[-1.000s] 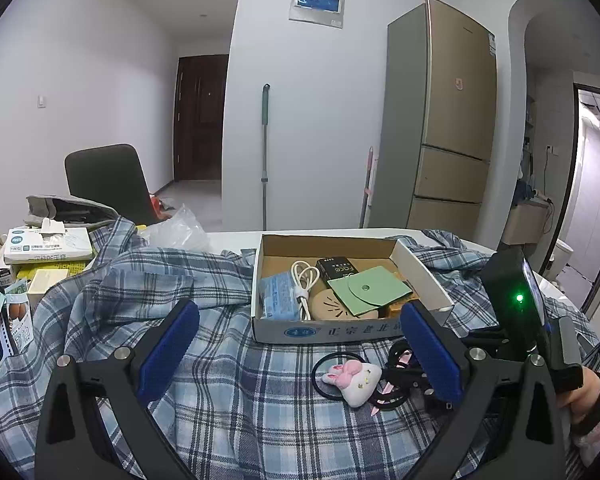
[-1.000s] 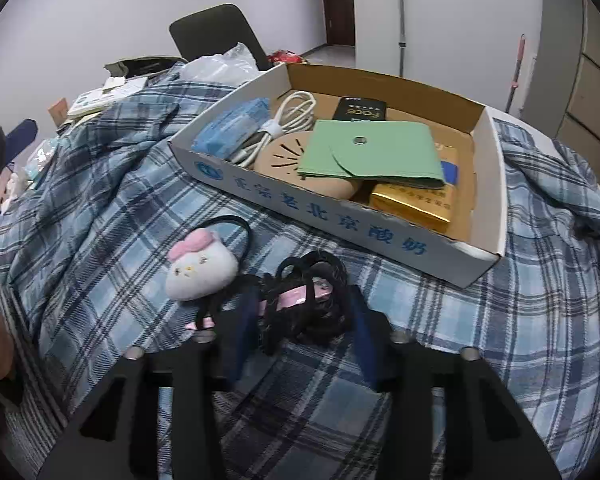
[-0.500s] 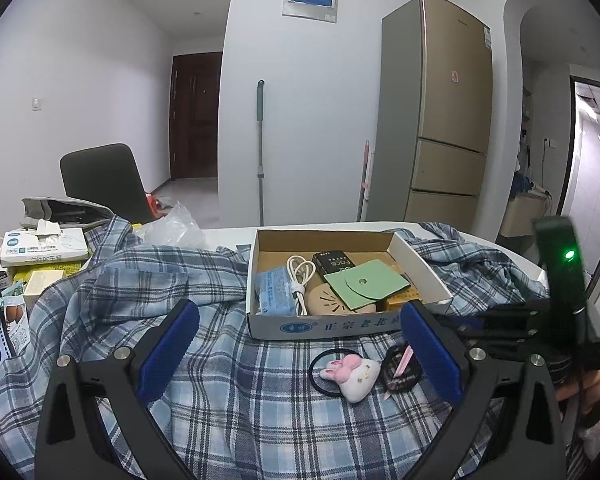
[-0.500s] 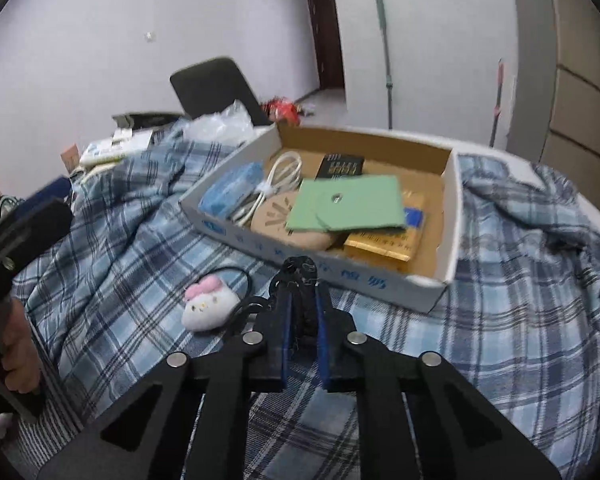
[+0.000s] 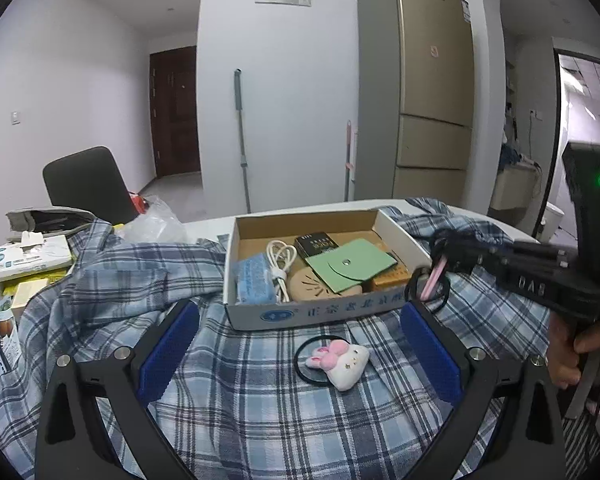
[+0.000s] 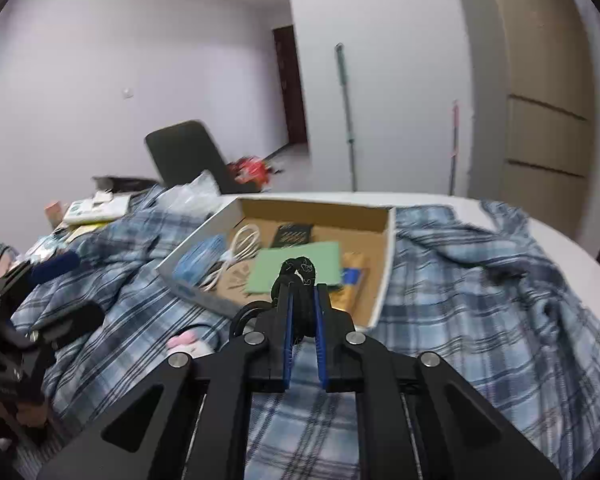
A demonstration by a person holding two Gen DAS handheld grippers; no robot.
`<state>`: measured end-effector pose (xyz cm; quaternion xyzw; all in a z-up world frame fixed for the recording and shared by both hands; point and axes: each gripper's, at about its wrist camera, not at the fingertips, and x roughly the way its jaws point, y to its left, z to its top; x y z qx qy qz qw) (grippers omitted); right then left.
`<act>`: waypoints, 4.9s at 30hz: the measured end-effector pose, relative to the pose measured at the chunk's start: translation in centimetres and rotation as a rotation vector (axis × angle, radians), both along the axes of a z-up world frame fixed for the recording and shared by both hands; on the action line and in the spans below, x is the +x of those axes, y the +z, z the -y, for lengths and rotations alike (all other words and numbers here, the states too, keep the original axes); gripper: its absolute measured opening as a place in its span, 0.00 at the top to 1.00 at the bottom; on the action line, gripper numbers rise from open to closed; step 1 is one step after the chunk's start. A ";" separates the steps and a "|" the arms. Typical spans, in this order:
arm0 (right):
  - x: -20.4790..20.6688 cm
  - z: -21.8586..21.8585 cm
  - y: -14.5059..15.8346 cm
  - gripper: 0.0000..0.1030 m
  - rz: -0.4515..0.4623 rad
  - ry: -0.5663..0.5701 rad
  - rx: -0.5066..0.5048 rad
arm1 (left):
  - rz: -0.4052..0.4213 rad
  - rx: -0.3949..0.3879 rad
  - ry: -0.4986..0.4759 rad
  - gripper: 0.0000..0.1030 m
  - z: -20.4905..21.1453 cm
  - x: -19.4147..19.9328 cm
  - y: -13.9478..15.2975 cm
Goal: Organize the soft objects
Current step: 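Grasp the white Hello Kitty plush with the left tool while the right tool holds the cable, then lift the plush with the left tool while the right tool carries the cable over the box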
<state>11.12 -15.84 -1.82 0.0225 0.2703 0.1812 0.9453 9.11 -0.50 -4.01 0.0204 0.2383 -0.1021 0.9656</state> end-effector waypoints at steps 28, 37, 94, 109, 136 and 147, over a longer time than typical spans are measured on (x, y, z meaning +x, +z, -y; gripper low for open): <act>-1.3 2.8 1.9 0.91 0.114 -0.124 0.047 | -0.281 -0.077 -0.138 0.58 1.5 4.7 -0.8; -1.2 2.9 1.9 0.91 0.115 -0.129 0.044 | -0.389 -0.048 -0.133 0.58 2.1 5.7 -3.7; -2.3 3.0 7.9 0.91 0.157 -0.140 0.100 | 0.081 -0.022 -0.063 0.78 2.1 0.2 10.3; -1.1 1.4 20.0 0.91 0.431 -0.182 0.154 | 0.344 -0.070 -0.007 0.78 1.7 0.4 21.1; 7.1 -0.6 11.9 0.91 0.155 -0.133 0.096 | -0.001 -0.035 -0.020 0.78 1.9 10.3 11.9; 11.4 -1.2 6.0 0.91 0.001 -0.121 0.030 | -0.239 -0.053 -0.028 0.77 2.0 15.4 4.7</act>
